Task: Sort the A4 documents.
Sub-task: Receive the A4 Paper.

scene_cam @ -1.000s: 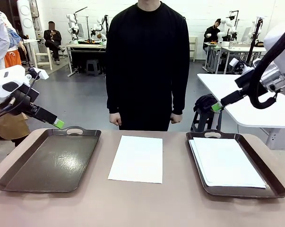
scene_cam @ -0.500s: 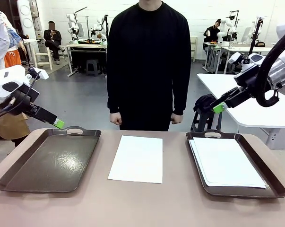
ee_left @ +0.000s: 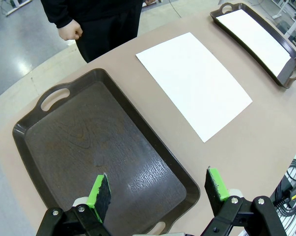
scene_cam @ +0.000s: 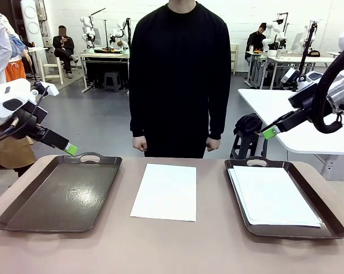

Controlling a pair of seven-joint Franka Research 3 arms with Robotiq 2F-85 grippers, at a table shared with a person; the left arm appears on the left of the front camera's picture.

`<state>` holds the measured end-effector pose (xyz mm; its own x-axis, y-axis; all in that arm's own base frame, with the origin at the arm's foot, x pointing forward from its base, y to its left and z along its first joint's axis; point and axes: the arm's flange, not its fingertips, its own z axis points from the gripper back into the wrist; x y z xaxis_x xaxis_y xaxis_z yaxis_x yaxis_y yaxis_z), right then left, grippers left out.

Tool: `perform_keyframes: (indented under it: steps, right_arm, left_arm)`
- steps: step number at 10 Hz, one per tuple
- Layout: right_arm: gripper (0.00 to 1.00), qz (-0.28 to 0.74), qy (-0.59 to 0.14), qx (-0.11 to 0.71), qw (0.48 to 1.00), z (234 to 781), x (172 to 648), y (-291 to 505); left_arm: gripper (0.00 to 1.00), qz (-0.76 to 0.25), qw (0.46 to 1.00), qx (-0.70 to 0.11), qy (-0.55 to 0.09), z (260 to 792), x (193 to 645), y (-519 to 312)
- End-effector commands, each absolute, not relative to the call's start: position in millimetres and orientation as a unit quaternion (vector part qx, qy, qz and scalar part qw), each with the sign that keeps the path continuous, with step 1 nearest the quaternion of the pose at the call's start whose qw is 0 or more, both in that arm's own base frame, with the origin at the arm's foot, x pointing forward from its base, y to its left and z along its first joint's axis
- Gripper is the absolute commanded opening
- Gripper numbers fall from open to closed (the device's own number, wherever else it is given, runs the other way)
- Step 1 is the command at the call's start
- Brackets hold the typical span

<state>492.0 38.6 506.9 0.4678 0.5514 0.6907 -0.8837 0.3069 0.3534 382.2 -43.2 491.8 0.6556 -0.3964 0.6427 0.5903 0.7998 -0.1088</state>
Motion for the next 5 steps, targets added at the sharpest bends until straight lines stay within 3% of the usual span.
perform_keyframes:
  steps: [1,5]
  right_arm:
    - [1.00,0.452,-0.219,0.367,0.783,508.1,491.1,39.6]
    - [1.00,0.460,-0.227,0.365,0.777,506.9,492.0,38.5]
  left_arm:
    - [1.00,-0.275,0.895,-0.161,-0.311,490.5,383.3,-41.3]
    - [1.00,-0.275,0.895,-0.161,-0.311,490.5,383.3,-41.3]
